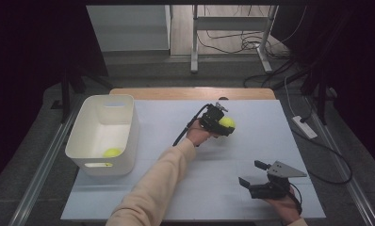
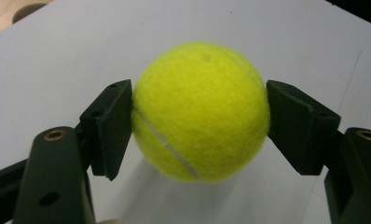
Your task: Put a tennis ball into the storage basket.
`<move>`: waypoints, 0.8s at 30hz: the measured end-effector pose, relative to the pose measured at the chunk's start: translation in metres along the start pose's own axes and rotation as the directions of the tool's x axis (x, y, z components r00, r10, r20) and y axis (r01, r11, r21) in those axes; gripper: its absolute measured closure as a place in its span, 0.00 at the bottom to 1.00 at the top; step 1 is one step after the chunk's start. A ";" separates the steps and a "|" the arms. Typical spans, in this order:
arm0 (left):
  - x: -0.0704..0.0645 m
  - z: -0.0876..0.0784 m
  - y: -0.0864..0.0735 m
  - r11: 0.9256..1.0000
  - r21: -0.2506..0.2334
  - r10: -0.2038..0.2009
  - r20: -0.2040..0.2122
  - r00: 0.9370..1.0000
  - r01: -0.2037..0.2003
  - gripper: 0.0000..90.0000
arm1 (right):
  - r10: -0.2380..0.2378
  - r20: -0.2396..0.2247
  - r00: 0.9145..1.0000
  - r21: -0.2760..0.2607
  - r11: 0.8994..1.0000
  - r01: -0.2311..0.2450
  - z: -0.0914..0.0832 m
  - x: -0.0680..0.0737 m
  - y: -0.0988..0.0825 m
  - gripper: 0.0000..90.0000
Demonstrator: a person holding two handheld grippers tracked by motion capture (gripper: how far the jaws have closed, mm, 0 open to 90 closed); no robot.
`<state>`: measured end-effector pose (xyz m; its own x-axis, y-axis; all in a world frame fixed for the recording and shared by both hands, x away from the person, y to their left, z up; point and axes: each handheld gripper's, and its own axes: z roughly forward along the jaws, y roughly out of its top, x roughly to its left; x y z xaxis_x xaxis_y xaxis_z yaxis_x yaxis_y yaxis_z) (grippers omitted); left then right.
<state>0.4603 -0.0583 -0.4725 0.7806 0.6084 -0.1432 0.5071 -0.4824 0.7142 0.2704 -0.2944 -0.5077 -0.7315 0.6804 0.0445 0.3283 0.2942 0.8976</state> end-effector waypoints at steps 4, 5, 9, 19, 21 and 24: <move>-0.001 -0.006 -0.001 1.000 -0.005 0.007 -0.003 1.000 -0.007 0.31 | 0.001 0.002 1.000 0.000 1.000 -0.001 0.000 0.000 0.000 0.09; -0.001 -0.006 -0.001 1.000 -0.005 0.007 -0.003 1.000 -0.007 0.31 | 0.000 0.002 1.000 0.000 1.000 0.000 0.000 0.000 0.000 0.09; -0.002 -0.013 -0.002 1.000 -0.020 0.007 0.003 1.000 -0.007 0.31 | -0.001 0.003 1.000 0.001 1.000 0.001 0.000 0.000 0.000 0.09; -0.003 -0.027 -0.005 0.999 -0.041 0.010 -0.004 1.000 -0.010 0.31 | -0.006 0.005 1.000 0.004 1.000 0.006 0.000 0.001 0.000 0.09; -0.003 -0.030 -0.005 0.999 -0.048 0.008 -0.002 1.000 -0.008 0.31 | -0.006 0.006 1.000 0.005 1.000 0.006 0.000 0.001 0.000 0.09; -0.004 -0.034 -0.005 0.998 -0.054 0.008 0.000 1.000 -0.008 0.31 | -0.010 0.008 1.000 0.008 1.000 0.010 0.000 0.002 0.000 0.09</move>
<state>0.4426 -0.0369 -0.4521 0.7846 0.6047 -0.1369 0.4798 -0.4525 0.7517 0.2695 -0.2931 -0.5073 -0.7298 0.6829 0.0323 0.3262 0.3063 0.8943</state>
